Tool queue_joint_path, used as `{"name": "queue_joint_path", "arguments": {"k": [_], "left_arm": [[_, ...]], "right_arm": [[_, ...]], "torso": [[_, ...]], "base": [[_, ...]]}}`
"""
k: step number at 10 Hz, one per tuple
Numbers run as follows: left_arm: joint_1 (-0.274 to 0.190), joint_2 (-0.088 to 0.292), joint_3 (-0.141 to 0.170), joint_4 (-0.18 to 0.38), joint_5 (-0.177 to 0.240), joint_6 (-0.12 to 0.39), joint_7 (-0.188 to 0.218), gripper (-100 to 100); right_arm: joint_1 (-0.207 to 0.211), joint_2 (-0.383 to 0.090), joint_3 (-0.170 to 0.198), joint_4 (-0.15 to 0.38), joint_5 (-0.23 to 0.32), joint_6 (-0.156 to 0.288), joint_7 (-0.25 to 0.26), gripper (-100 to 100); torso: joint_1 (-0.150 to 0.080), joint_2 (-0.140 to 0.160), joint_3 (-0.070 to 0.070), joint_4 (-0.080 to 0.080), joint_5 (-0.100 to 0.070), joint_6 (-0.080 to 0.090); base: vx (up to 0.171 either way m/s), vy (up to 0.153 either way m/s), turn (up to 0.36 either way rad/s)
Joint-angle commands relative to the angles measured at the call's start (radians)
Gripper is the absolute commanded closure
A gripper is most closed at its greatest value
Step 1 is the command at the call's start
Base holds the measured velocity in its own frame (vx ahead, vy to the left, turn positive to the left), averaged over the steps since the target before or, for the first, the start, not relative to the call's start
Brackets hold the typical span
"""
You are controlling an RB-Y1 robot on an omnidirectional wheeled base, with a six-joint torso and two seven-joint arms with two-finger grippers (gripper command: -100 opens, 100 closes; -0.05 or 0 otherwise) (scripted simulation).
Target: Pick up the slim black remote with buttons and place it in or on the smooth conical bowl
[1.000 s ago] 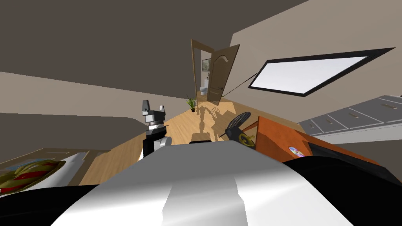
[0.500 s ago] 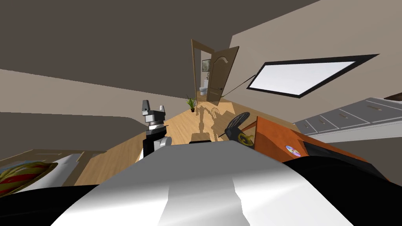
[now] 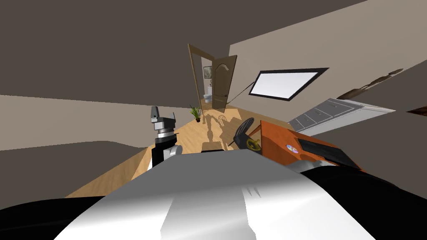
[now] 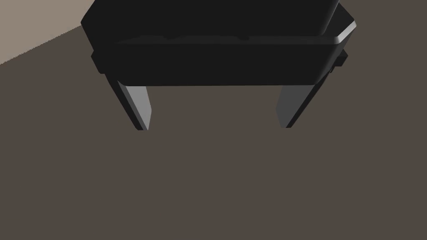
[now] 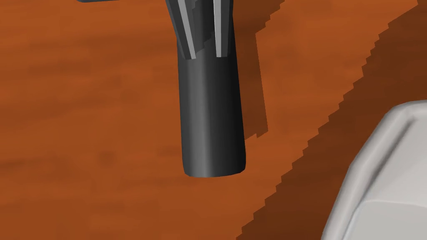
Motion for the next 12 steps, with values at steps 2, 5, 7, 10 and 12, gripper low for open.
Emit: {"name": "queue_joint_path", "arguments": {"k": [2,5,7,10,12], "left_arm": [[0.000,0.000,0.000,0.000,0.000,0.000,0.000,0],[0.000,0.000,0.000,0.000,0.000,0.000,0.000,0],[-0.001,0.000,0.000,0.000,0.000,0.000,0.000,0],[-0.001,0.000,0.000,0.000,0.000,0.000,0.000,0],[-0.001,0.000,0.000,0.000,0.000,0.000,0.000,0]], "right_arm": [[0.044,-0.025,-0.004,-0.081,0.062,0.049,0.032,100],[0.081,-0.048,-0.002,-0.152,0.112,0.088,0.045,100],[0.100,-0.060,0.000,-0.197,0.137,0.108,0.052,100],[0.115,-0.069,0.003,-0.226,0.159,0.124,0.053,100],[0.119,-0.099,-0.030,-0.239,0.178,0.092,0.072,100]], "torso": [[0.002,-0.001,-0.001,0.000,0.000,0.000],[0.001,0.007,0.004,0.002,0.000,-0.001],[0.002,0.007,0.004,0.001,0.001,-0.002],[0.004,0.008,0.004,0.002,0.001,-0.003],[0.004,0.016,0.009,0.003,0.001,-0.004]], "base": [[0.253,-0.091,-0.488],[0.165,-0.064,-0.248],[0.150,-0.042,-0.271],[0.134,-0.012,-0.222],[0.017,0.031,-0.072]]}}
